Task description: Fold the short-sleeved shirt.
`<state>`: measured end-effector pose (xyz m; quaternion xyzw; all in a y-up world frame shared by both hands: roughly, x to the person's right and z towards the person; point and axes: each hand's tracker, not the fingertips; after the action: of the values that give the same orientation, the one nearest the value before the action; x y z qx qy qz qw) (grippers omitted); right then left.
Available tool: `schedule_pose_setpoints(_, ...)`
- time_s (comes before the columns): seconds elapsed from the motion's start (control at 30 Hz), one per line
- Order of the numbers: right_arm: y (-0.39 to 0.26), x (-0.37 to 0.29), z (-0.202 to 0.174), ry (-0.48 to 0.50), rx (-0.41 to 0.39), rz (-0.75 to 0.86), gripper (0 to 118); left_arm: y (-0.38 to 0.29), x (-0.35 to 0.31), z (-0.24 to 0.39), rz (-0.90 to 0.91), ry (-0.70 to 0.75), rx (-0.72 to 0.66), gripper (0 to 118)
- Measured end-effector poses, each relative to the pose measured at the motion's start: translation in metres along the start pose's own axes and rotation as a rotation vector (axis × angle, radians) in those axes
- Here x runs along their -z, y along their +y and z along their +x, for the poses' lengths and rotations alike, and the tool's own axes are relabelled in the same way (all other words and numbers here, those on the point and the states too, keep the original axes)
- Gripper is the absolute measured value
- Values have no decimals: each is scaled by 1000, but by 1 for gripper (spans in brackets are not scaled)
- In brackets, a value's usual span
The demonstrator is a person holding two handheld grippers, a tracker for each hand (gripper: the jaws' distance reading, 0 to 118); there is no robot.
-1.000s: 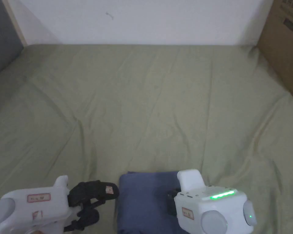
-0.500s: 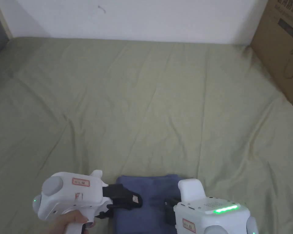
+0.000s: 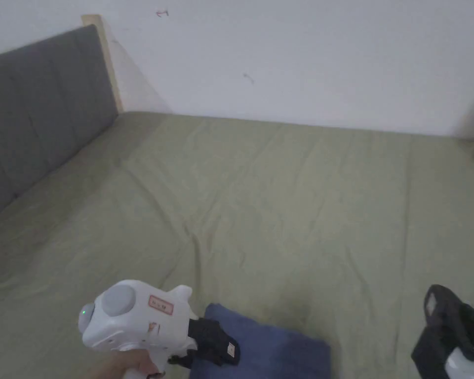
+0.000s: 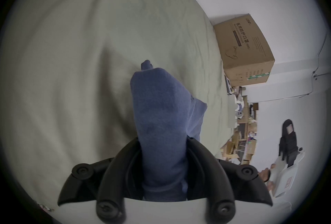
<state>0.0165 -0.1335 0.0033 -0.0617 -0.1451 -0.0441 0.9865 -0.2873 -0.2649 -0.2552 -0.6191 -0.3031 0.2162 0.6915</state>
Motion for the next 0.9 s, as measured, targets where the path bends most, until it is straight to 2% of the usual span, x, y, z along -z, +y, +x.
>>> schedule_pose_setpoints(0.27, 6, 15, -11, -8, -59, -30, 0, 52, -101, -70, 42, 360, 75, 26)
schedule_pose_setpoints(0.43, -2, 36, -12, -43, -108, -89, 0, 89, -151, -113, 86, 691, 130, 26)
schedule_pose_setpoints(0.53, -8, 47, -11, -48, -128, -141, 0, 105, -165, -137, 58, 866, 181, 26)
schedule_pose_setpoints(0.67, -13, 53, -14, -43, -134, -176, 0, 111, -167, -159, 57, 1114, 332, 28)
schedule_pose_setpoints(0.7, -16, 56, -15, -36, -142, -188, 0, 112, -166, -163, 89, 1179, 334, 34)
schedule_pose_setpoints(0.77, -21, 59, -17, -27, -162, -222, 0, 109, -164, -172, 146, 1225, 415, 65)
schedule_pose_setpoints(0.8, -24, 60, -17, -17, -165, -247, 0, 107, -163, -175, 155, 1257, 434, 75)
schedule_pose_setpoints(0.83, -25, 61, -17, -13, -162, -265, 0, 105, -163, -176, 161, 1280, 455, 80)
schedule_pose_setpoints(0.87, -27, 62, -16, -8, -160, -271, 0, 102, -163, -176, 164, 1286, 456, 80)
schedule_pose_setpoints(0.9, -28, 61, -16, -7, -159, -271, 0, 100, -165, -176, 173, 1274, 441, 96)
